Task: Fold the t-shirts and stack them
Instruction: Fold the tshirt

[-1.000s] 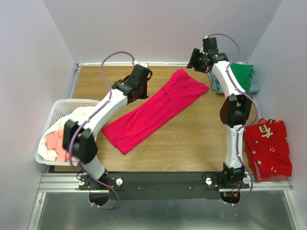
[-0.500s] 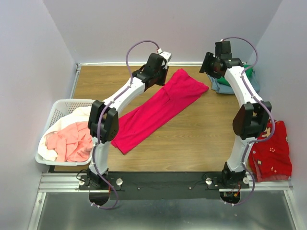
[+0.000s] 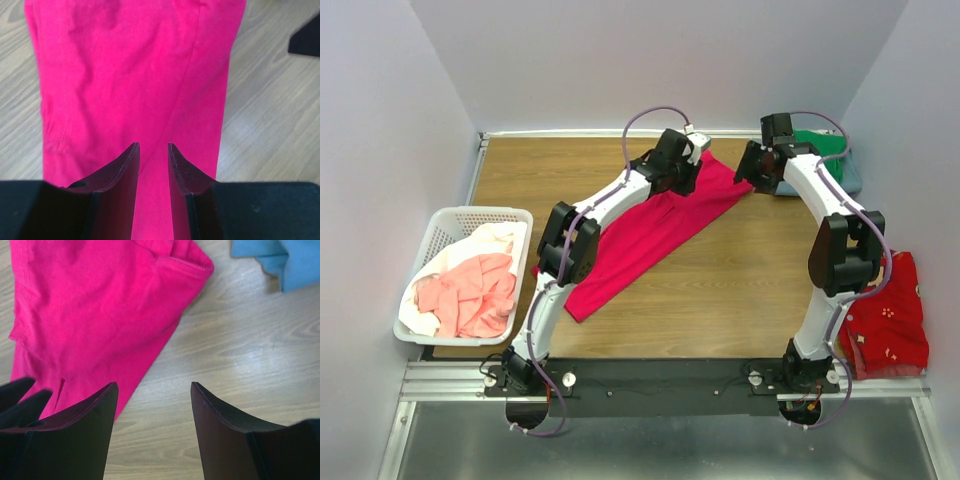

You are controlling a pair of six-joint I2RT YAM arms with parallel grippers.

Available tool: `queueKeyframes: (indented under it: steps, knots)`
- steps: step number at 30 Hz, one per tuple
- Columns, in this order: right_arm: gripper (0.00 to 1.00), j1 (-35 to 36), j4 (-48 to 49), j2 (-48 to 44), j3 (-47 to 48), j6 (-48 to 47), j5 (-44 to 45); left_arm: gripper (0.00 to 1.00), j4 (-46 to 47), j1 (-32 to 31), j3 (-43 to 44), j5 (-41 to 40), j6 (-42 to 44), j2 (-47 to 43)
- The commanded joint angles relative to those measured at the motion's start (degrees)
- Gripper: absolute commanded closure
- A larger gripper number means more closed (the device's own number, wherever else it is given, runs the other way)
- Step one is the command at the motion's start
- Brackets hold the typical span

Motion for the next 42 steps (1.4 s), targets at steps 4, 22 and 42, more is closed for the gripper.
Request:
queueKeyframes:
  steps: [4, 22, 42]
  knots:
    - [0.32, -0.28, 0.92, -4.24, -2.47, 1.67, -4.08, 0.62, -4.84, -2.59, 11.12, -12.45, -3.20, 10.35]
    - [0.34, -0.37, 0.92, -5.38, -6.34, 1.14, -8.22, 0.59, -24.09, 0.47, 27.91, -29.53, -17.96, 23.28]
    - [0.36, 0.95, 1.01, -7.76, -13.63, -1.49, -11.73, 0.56, -7.70, 8.66, 25.90, -19.80, -16.22, 17.40]
